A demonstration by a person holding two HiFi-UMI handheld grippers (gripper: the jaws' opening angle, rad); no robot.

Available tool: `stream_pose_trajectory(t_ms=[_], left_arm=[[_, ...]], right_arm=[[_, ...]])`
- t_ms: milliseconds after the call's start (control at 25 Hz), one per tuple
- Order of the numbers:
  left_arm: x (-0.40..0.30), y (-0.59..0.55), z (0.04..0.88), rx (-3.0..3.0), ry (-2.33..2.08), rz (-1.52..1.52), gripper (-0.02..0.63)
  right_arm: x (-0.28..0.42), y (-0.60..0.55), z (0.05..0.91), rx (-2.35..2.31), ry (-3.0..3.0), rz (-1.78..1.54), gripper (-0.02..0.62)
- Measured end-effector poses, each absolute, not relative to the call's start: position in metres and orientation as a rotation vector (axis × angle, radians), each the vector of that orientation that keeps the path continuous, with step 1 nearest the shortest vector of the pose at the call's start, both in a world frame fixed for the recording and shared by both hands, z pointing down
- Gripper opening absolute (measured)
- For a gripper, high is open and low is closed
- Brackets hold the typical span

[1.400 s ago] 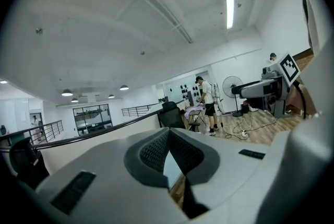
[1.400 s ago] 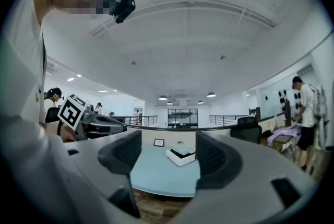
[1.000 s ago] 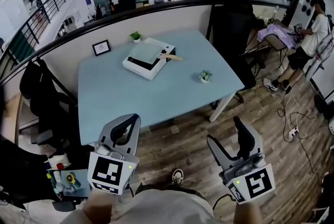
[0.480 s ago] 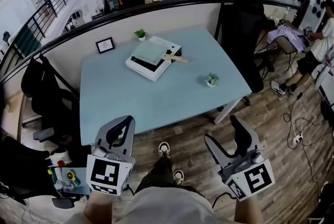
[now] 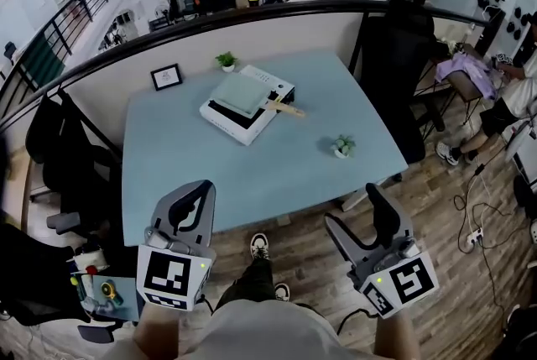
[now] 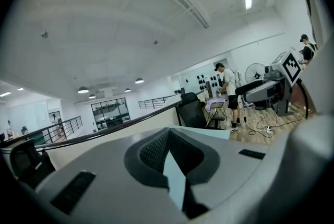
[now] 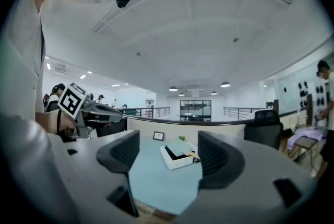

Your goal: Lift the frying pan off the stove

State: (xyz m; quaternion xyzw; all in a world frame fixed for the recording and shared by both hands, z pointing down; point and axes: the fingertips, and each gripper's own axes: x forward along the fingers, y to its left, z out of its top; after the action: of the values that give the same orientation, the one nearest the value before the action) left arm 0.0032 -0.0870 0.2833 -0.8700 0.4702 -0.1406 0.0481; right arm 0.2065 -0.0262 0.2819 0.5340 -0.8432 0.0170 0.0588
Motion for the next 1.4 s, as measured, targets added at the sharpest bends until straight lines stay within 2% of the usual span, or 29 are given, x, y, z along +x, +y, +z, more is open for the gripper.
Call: stream_pose_trajectory(t_ms=[600,880,1400], left_arm=[[0.0,-0.247,0.315,-2.709,1.378,-0.516,0.003],[-0.017,-0.317,0.345,-2.764,1.348,-0.578,0.003],[-0.037,-0.395,0.412,-2.843,1.317,-0.725,0.003]], right_arm=[[0.18,-0.236,0.331,1.363,-2.446,0.231,0.342],[0.153,-0.333,0.383,1.237,-2.366,0.401,0.342],[0.133,-0.428,0.497,1.022,-2.065,0.422,0.354]])
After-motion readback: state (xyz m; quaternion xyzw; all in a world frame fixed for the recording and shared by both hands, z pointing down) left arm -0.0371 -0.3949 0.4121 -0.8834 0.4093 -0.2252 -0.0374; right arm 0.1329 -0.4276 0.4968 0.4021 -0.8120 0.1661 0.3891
